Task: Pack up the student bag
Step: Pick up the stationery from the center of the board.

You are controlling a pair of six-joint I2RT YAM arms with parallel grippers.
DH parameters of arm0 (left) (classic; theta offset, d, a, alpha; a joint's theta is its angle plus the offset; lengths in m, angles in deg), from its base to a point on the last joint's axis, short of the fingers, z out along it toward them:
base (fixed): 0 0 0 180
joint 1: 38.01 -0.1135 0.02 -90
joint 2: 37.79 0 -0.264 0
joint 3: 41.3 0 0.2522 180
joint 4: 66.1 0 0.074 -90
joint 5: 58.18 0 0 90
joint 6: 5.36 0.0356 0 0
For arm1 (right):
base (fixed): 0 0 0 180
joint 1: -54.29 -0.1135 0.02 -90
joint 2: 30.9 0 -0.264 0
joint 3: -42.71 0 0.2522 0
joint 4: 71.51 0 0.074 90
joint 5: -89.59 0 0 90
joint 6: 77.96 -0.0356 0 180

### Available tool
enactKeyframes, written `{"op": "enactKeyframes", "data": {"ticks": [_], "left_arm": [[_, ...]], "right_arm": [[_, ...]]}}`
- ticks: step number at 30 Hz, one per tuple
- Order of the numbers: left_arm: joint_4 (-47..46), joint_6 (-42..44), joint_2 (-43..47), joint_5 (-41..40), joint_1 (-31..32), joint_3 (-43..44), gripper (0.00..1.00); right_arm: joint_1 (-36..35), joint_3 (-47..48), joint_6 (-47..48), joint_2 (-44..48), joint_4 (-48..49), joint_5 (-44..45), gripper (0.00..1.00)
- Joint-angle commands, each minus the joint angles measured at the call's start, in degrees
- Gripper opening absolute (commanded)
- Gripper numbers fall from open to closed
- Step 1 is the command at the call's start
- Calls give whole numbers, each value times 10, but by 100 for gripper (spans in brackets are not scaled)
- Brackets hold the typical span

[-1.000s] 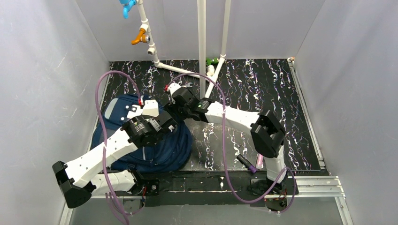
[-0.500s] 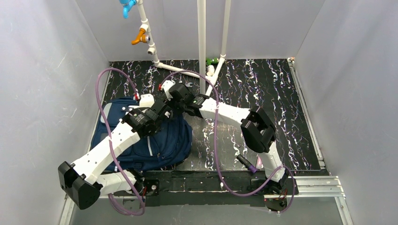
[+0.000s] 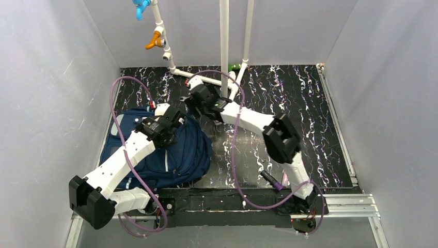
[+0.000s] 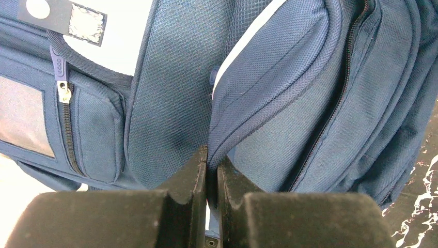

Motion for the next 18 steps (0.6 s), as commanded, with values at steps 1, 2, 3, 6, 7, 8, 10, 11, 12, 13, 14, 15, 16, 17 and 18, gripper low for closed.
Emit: {"op": "enactKeyframes", "data": {"ticks": [1,2,3,6,7,8,10,11,12,13,14,15,16,17,18], "left_arm": [[29,10,32,-1,-9,-22,0],[28,8,35,5,-9,-22,0],[29,7,38,10,-9,-22,0],[29,7,44,22,-9,-17,0],[29,8,45,26,-8,-15,0],[29,8,46,31,-8,-13,0],[29,9,47,41,-8,-8,0],[28,9,48,47,-9,-6,0],[27,11,50,53,-9,-1,0],[27,14,52,60,-8,4,0],[26,18,53,69,-9,7,0],[24,24,56,80,-9,11,0],[21,29,59,93,-9,14,0],[18,33,63,103,-9,17,0],[18,35,66,111,-8,20,0]], "right_arm": [[15,160,-28,-116,-104,251,98],[18,172,-29,-127,-107,248,98],[21,178,-28,-136,-103,241,98],[32,193,-39,-154,-102,220,98],[34,198,-42,-161,-103,214,99],[36,201,-44,-167,-103,204,98],[37,207,-47,-179,-106,179,96],[37,210,-50,-185,-111,169,92],[37,209,-56,-188,-114,160,88],[37,203,-62,-189,-112,151,82],[38,195,-66,-188,-108,137,76],[39,188,-73,-186,-103,120,70],[39,181,-79,-184,-100,105,65],[40,177,-84,-183,-98,96,57],[40,173,-90,-180,-97,95,54]]}}
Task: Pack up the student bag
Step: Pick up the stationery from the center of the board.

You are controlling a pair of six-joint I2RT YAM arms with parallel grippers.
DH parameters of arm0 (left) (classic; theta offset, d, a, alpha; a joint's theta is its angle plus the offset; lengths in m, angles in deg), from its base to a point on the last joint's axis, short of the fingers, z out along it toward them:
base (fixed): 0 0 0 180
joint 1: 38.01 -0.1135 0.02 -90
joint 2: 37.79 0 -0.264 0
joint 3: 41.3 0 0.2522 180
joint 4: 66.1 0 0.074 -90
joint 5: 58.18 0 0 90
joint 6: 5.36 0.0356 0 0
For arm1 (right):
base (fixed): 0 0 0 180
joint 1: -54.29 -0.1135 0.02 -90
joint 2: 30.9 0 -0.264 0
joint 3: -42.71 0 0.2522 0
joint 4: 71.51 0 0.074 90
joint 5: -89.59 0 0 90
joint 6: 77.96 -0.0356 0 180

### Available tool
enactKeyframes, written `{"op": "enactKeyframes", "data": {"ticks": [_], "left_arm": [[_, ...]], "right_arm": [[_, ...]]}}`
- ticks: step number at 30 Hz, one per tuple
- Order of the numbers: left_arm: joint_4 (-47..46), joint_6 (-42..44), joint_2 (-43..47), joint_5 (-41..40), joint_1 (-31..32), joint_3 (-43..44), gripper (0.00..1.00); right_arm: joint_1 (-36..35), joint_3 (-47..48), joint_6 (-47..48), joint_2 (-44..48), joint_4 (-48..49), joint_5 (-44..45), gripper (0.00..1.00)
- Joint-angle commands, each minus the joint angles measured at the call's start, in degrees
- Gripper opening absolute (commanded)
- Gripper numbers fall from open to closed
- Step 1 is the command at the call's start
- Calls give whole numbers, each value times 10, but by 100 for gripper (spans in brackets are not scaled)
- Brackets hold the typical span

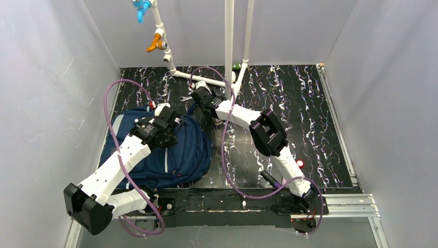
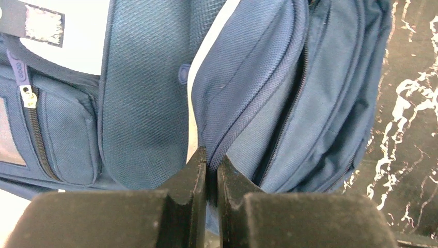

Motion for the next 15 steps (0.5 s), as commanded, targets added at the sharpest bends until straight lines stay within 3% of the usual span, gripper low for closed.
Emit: {"op": "enactKeyframes", "data": {"ticks": [1,3,7,12,15], "left_arm": [[34,23,32,53,-5,27,0],[25,29,41,76,-5,29,0],[8,35,55,113,-4,21,0],[-7,33,65,135,-5,6,0],[-11,32,68,139,-5,8,0]], "right_arm": [[16,-10,-55,6,11,-38,44],[17,-9,-57,13,9,-52,28],[17,4,-65,50,-20,-99,6],[4,-24,-83,152,-72,-177,2],[-13,-91,-88,235,-94,-230,1]]}}
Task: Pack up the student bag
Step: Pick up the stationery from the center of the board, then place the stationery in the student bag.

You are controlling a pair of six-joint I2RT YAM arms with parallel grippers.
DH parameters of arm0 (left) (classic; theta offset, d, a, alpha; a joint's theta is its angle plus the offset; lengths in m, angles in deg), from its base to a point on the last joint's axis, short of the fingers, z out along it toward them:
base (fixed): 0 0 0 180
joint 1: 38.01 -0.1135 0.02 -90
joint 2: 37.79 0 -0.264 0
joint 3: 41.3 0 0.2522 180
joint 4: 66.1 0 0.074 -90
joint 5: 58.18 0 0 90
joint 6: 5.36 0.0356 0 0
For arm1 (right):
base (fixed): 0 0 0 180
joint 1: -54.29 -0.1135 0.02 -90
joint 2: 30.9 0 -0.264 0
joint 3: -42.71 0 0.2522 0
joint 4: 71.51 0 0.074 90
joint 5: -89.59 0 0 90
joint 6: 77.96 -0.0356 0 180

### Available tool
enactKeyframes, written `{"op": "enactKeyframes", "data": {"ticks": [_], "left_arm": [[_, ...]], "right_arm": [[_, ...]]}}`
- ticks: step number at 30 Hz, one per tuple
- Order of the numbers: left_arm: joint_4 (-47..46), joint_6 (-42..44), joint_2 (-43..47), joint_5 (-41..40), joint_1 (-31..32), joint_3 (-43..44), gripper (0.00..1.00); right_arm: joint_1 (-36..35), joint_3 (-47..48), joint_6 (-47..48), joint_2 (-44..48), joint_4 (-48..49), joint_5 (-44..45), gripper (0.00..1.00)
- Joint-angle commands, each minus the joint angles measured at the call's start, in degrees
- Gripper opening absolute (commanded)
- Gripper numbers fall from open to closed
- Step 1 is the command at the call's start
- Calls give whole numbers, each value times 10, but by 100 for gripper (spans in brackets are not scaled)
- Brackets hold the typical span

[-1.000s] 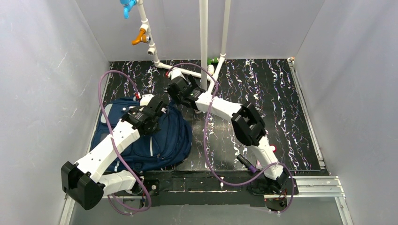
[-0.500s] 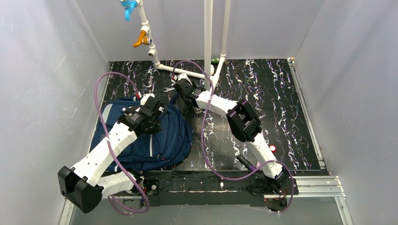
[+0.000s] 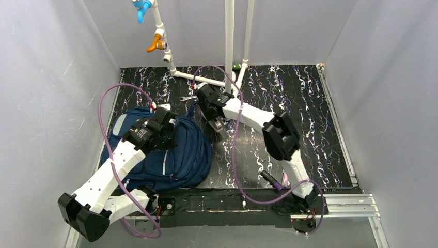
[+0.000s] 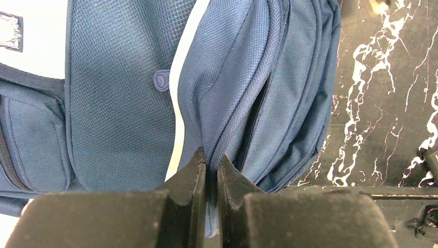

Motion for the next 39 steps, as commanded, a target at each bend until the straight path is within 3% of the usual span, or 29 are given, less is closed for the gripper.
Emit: {"op": "enactKeyframes", "data": {"ticks": [1,6,9,12,15,17,19,24,30,32,34,36,38,39], "left_arm": [[-10,-2,22,41,-1,4,0],[-28,-7,16,89,-1,15,0],[-52,-8,9,161,-1,17,0],[-86,-26,24,225,-1,10,0],[-134,-55,66,269,-1,-4,0],[-142,-72,76,286,0,2,0],[-142,-86,72,304,0,12,0],[-143,-102,58,340,1,22,0],[-130,-95,58,336,1,44,0],[-116,-77,59,325,1,63,0],[-115,-75,55,336,1,68,0],[-119,-80,52,350,1,60,0],[-121,-82,57,348,1,48,0],[-121,-82,64,345,1,41,0]], "right_arm": [[-18,-74,-33,187,-29,-85,1],[-17,-279,-49,370,-14,-107,1],[11,-380,-129,472,29,-229,1],[17,-478,-291,551,173,-365,1],[10,-583,-498,583,432,-436,1],[-5,-618,-585,571,542,-429,1],[-24,-620,-616,548,584,-408,1],[-78,-615,-642,485,654,-311,1],[-176,-607,-636,420,665,-135,1],[-207,-605,-608,413,643,-71,6],[-210,-611,-602,401,640,-70,9],[-204,-602,-583,390,653,-94,25],[-200,-583,-563,397,586,-85,33],[-194,-596,-561,414,578,-70,33]]}}
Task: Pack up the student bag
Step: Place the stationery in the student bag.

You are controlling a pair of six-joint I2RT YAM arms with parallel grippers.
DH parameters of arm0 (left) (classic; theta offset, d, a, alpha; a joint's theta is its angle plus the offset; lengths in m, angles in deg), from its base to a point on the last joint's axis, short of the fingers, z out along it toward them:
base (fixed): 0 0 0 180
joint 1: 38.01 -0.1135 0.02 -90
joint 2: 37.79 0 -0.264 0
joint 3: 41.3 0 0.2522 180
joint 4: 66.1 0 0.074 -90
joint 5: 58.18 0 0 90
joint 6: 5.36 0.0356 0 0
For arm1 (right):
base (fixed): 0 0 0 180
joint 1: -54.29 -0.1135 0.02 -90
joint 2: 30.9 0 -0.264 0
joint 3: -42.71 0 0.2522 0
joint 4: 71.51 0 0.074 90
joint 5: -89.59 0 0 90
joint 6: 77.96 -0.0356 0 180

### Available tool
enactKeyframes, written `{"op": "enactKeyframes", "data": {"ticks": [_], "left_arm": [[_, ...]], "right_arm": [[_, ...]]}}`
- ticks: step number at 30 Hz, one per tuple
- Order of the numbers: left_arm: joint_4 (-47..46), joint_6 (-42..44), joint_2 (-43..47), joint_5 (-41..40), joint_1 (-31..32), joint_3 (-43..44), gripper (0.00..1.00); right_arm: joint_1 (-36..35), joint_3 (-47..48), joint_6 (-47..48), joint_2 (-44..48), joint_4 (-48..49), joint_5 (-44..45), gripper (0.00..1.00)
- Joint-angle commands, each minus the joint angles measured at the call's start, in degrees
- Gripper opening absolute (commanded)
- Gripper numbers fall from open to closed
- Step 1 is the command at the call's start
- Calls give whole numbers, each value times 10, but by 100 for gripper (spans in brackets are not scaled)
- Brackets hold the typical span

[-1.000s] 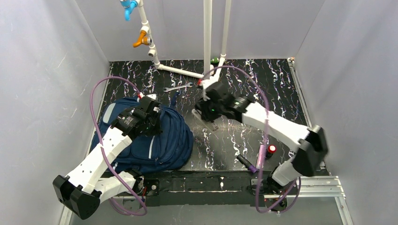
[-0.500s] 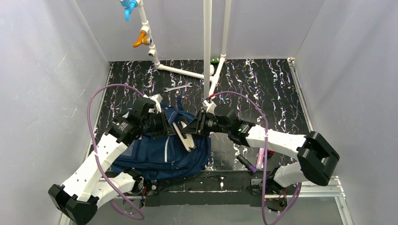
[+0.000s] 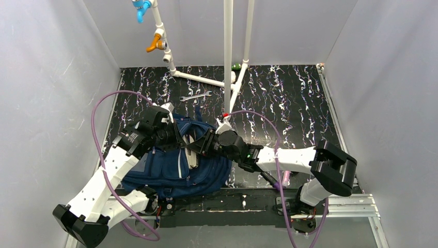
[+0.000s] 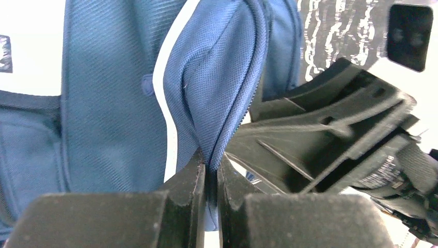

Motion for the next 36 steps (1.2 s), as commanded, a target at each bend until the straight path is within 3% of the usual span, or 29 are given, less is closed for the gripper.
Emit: {"op": "enactKeyframes", "data": {"ticks": [1,3,7,12,15,19,23,26,29,33,36], "left_arm": [[-95,-28,26,140,19,24,0],[-92,-28,34,136,19,22,0],[-87,-29,40,134,19,24,0],[-102,-37,21,166,19,36,0],[-100,-32,28,156,19,48,0],[-80,-16,27,153,19,62,0],[-80,-15,31,157,19,40,0],[-82,-15,37,159,19,29,0],[-82,-16,43,160,19,26,0],[-82,-18,40,173,19,27,0],[-81,-18,43,173,19,27,0]], "right_arm": [[5,13,34,10,2,39,26],[24,-22,19,43,-4,52,1],[18,-16,17,53,-21,53,1],[-4,41,25,-23,28,45,1],[-23,71,5,-71,55,40,37],[-23,61,25,-61,46,5,66],[-7,30,83,4,-56,-46,80],[-4,-6,100,34,-71,-74,78],[-4,-9,102,9,-42,-100,65],[-4,63,125,-66,-10,-135,44],[4,121,130,-115,12,-195,38]]}}
